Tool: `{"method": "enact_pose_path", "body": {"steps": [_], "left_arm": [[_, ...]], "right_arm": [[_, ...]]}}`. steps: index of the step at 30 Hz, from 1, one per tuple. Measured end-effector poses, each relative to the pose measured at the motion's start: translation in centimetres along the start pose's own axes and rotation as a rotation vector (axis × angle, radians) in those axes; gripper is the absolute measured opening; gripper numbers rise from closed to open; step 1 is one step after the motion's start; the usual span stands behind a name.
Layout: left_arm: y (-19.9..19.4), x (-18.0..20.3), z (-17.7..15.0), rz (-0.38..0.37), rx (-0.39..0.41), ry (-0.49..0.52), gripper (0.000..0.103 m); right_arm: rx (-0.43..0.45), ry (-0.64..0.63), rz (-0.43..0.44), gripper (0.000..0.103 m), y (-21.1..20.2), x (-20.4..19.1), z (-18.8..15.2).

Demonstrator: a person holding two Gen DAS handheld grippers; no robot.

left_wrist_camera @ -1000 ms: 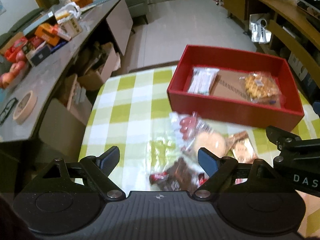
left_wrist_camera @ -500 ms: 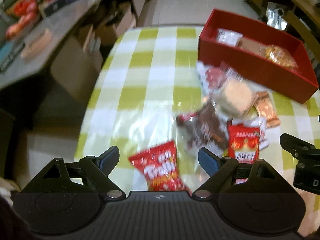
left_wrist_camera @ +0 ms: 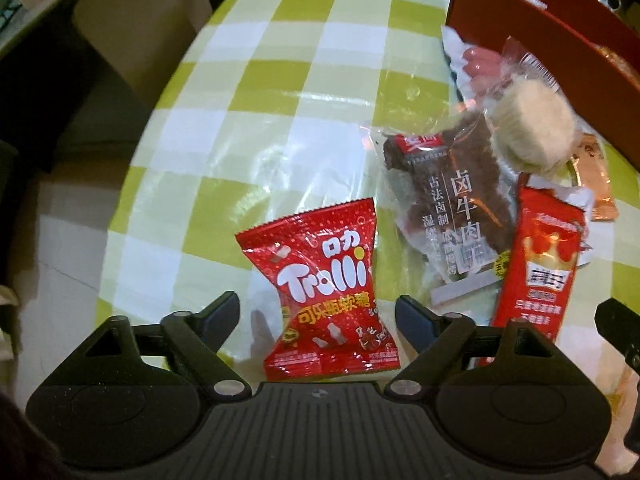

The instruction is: Organize snacks

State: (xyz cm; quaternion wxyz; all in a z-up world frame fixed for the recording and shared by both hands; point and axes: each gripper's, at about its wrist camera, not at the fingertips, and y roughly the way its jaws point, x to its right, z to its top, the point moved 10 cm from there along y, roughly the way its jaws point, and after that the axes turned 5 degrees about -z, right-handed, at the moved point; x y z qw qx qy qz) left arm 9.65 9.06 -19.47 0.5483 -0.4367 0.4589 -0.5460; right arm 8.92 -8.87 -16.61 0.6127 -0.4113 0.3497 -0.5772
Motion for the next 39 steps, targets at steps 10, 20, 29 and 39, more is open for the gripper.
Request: {"method": "enact_pose_path", "body": {"steps": [10,20,29,39], "left_arm": [[-0.6,-0.7,-1.5,-0.039,-0.020,-0.010,0.056],[-2.2,-0.9,-1.5,-0.076,0.016,0.004,0.055],[0.3,-1.4,-1.6,-0.058,-0.018,0.010,0.058],[1.9,-2.7,-1.6,-0.019,-0.036,-0.017,0.077]], "right_arm": [[-0.078,0.052,0.013,0.095,1.8,-0.5,-0.9],[-0.120,0.103,0.034,0.095,4.0,-4.3,-1.4],[-0.137,0.046,-0.045,0.097,6.6,-5.2,-2.0],[-0.134,-0.017,-0.028,0.103,6.8,-4.7,-2.7]]}}
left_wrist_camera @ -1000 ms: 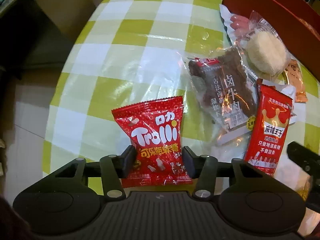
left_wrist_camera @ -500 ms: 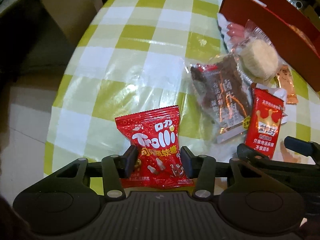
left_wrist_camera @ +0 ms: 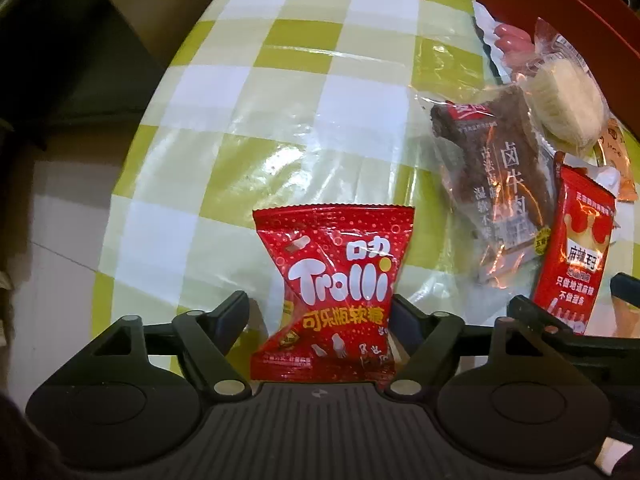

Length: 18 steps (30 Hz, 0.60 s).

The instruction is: Organize snacks

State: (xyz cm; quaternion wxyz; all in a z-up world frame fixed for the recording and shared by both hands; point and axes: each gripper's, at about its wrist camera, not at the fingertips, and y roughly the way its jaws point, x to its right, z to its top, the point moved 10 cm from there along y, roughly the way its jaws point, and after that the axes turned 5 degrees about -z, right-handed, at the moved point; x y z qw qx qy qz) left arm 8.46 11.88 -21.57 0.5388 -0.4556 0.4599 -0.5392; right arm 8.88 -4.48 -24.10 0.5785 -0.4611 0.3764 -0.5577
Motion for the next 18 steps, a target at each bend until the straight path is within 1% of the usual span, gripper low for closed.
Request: {"method": "enact_pose_path", "body": {"steps": [1,2,3,4,6,9,12,18], "left_arm": [[-0.1,0.3,-0.1,-0.007,0.002,0.004,0.068],[-0.3,0.7,-0.2,-0.024,0.004,0.011,0.063],[-0.4,1.1,-0.3,-0.023,0.010,0.019,0.060],[-0.6,1.3,-0.4,-0.010,0.015,0.035,0.058],[-0.7,1.9,-0.6,0.008,0.023,0.066,0.057],[-1.1,2.8,-1.0,-0.013,0.026,0.091,0.055],[-1.4,3.2,-1.1,-0.003,0.034,0.105,0.055],[-2.7,4.3,-1.1,-0.038,0.061,0.116,0.055]], "right_arm": [[0.010,-0.032,-0.011,0.099,-0.3,-0.1,-0.2],[0.019,-0.042,-0.010,0.095,-0.6,-0.1,-0.4],[0.023,-0.049,-0.012,0.086,-0.8,0.0,-0.6],[0.029,-0.062,-0.012,0.073,-1.1,0.0,-0.7],[0.033,-0.055,0.001,0.063,-1.6,0.3,-0.8],[0.033,-0.059,0.005,0.061,-1.9,0.7,-1.0],[0.038,-0.060,0.013,0.059,-2.4,1.0,-1.3],[0.093,-0.020,0.038,0.059,-4.7,2.6,-1.1]]}}
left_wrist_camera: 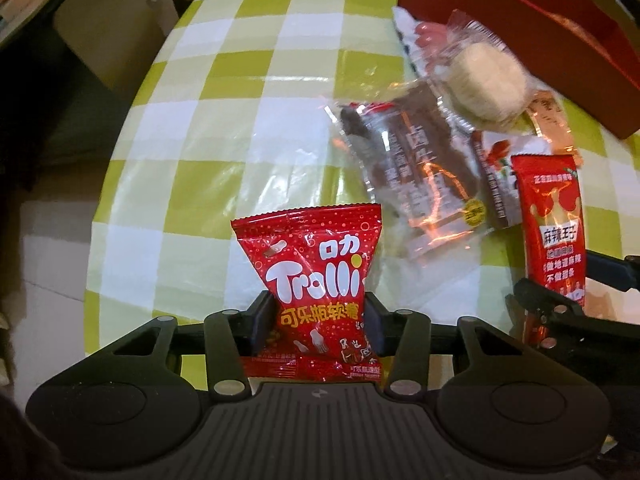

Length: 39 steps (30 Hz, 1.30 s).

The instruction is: Organize snacks

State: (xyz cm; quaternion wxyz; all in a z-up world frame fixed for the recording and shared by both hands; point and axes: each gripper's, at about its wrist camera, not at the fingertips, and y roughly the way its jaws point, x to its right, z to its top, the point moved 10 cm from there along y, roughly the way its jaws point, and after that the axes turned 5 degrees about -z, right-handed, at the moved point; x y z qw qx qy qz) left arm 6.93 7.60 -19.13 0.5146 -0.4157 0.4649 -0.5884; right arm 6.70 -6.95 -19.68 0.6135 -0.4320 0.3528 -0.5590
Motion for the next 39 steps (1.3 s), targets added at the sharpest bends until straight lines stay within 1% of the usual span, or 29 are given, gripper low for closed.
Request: {"method": "enact_pose_path", "body": {"steps": [11,17,22,29,39], "left_arm": [[-2.0,2.2,1.0,0.009,0.064,0.059,0.054],[-2.7,2.9,2.3,0.033,0.112,0.089,0.055],[-3.1,3.8,3.1,0.041,0.136,0.109,0.055],[-3.9,4.6,5.1,0.073,0.193,0.122,0.055],[-4.2,6.7,7.5,0.081,0.229,0.151,0.055]], "right_arm": [[0.042,0.031,-0.016,0.059,-1.4,1.9,1.0],[0.061,0.047,-0.028,0.059,-1.9,3.0,1.3],[0.087,0.066,-0.034,0.059,-2.5,4.1,2.0],[0.118,0.101,-0.041,0.059,-3.1,6.1,3.1],[0.157,0.134,-0.052,0.059,-3.8,8.3,4.8]]}}
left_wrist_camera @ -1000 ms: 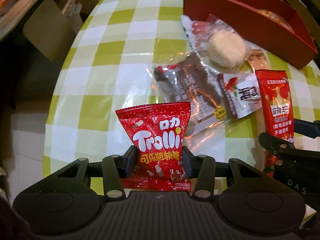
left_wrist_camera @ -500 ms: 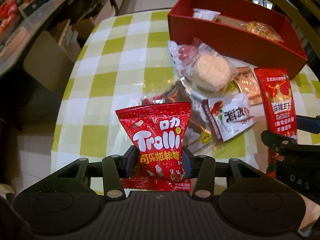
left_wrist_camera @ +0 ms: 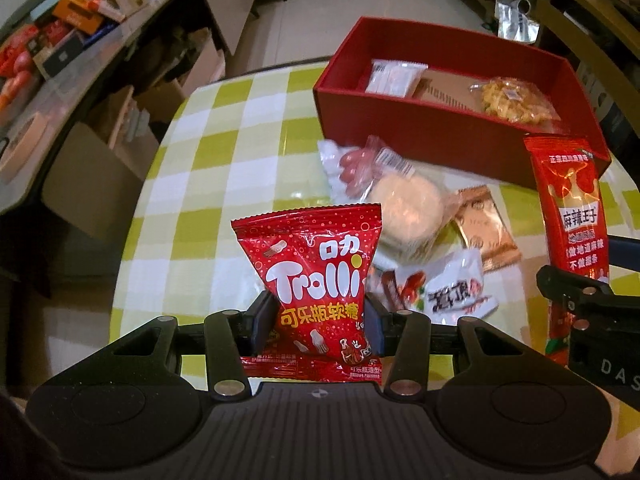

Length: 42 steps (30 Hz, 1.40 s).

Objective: Organize snacks
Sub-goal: 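Carry the Trolli bag and spicy strip pack toward the red box with both tools, then lower the Trolli bag and spicy strip pack into the red box and open both tools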

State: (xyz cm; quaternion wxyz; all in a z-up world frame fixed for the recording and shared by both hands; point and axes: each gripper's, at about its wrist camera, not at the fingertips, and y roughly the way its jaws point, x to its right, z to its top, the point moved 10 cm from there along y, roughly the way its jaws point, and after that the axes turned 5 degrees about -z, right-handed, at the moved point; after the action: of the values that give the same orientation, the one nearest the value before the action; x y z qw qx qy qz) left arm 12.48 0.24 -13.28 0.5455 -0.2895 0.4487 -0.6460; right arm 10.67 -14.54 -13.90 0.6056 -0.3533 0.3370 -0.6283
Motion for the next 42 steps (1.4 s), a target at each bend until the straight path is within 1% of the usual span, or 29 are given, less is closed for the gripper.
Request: {"method": "enact_pose_path", "body": {"steps": [7,13,22,28,42], "left_arm": [[0.7,0.9,1.7,0.006,0.006,0.012,0.055],[1.1,1.7,3.7,-0.001,0.021,0.002,0.055],[1.6,2.8,5.7,-0.009,0.029,0.003,0.055],[2.3,3.2,6.9,-0.008,0.024,-0.004,0.055],[3.8,5.2,11.8,-0.048,0.051,-0.030,0.055]], "right_arm": [[0.014,0.037,-0.014,0.059,0.3,1.9,1.3],[0.030,0.062,-0.020,0.059,0.6,3.1,2.7],[0.010,0.086,-0.045,0.059,2.0,4.9,3.8],[0.014,0.098,-0.061,0.059,2.7,5.8,5.0],[0.038,0.143,-0.060,0.059,5.3,8.1,8.9]]}}
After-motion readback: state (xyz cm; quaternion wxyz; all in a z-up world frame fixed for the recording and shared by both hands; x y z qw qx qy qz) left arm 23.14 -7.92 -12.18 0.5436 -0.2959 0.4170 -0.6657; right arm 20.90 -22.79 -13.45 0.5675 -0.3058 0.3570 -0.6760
